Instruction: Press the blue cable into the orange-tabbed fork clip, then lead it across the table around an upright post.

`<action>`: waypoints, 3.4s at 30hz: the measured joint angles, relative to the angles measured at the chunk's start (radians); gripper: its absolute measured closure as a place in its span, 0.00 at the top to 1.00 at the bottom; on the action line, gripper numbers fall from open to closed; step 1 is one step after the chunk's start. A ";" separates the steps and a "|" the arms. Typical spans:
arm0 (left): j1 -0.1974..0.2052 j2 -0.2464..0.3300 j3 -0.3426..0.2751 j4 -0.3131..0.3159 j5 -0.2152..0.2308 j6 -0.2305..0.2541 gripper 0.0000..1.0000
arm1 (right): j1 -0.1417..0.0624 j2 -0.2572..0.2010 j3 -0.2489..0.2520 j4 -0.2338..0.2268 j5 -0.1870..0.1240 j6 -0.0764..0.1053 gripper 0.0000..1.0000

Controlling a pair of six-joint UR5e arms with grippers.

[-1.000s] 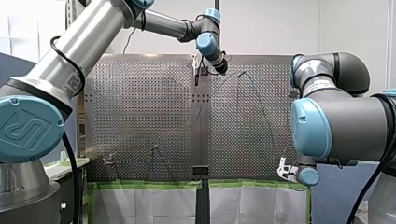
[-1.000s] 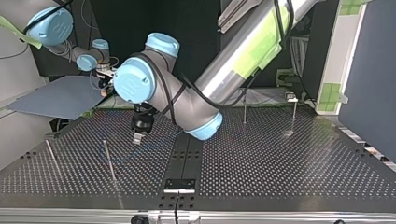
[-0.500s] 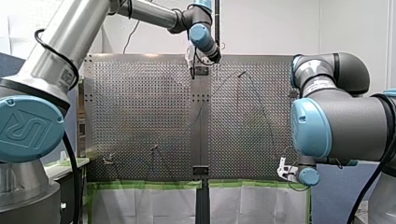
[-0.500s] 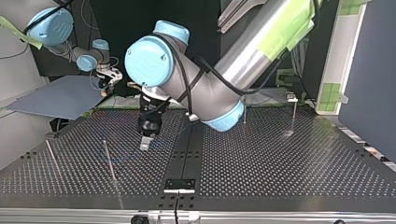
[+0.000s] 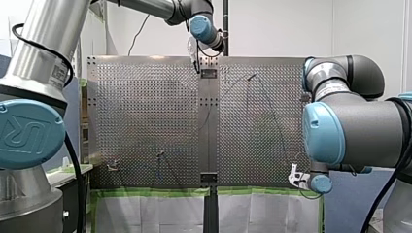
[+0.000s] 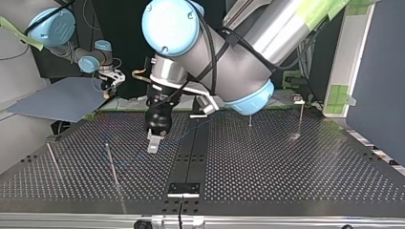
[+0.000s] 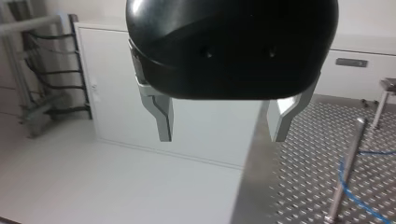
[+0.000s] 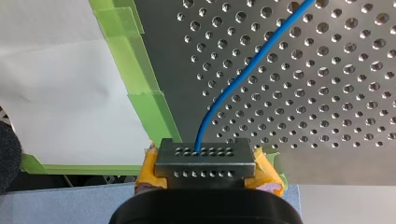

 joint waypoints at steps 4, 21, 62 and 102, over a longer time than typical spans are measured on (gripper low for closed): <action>-0.001 0.038 -0.038 0.038 0.000 -0.001 0.99 | 0.000 0.001 0.000 0.000 0.000 0.000 0.00; 0.014 0.164 -0.198 0.198 0.001 -0.107 0.99 | 0.001 0.002 0.000 0.002 0.000 -0.003 0.00; 0.051 0.095 -0.573 0.458 -0.003 -0.203 0.99 | 0.012 0.002 -0.005 0.002 0.000 -0.011 0.00; 0.107 0.094 -0.954 0.732 0.003 -0.103 0.99 | 0.030 0.003 -0.019 0.002 0.000 -0.013 0.00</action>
